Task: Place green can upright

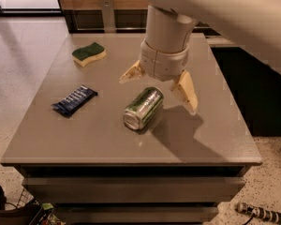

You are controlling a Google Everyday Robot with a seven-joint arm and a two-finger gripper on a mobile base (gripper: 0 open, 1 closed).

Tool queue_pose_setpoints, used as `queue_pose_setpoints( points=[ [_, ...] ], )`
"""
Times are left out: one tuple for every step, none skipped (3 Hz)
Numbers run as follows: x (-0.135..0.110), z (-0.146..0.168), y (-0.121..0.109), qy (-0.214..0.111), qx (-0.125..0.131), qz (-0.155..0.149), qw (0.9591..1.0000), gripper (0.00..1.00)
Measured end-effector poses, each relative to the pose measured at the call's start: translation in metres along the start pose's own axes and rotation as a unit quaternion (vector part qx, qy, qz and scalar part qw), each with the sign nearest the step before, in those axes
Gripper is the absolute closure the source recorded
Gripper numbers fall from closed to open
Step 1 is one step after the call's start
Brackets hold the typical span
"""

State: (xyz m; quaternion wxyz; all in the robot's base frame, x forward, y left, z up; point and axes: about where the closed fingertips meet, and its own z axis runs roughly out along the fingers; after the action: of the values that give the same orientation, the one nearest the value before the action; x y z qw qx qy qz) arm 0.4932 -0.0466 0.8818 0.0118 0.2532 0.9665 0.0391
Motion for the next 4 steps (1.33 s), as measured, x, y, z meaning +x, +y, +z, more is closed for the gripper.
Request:
queue_pose_setpoints(
  points=[
    [0.000, 0.010, -0.003, -0.008, -0.009, 0.009, 0.9999, 0.00],
    [-0.009, 0.028, -0.003, -0.017, -0.022, 0.009, 0.9996, 0.00],
    [-0.019, 0.039, 0.005, -0.022, -0.035, -0.002, 0.9991, 0.03],
    [-0.027, 0.043, 0.021, -0.019, -0.048, -0.024, 0.9984, 0.34]
  ],
)
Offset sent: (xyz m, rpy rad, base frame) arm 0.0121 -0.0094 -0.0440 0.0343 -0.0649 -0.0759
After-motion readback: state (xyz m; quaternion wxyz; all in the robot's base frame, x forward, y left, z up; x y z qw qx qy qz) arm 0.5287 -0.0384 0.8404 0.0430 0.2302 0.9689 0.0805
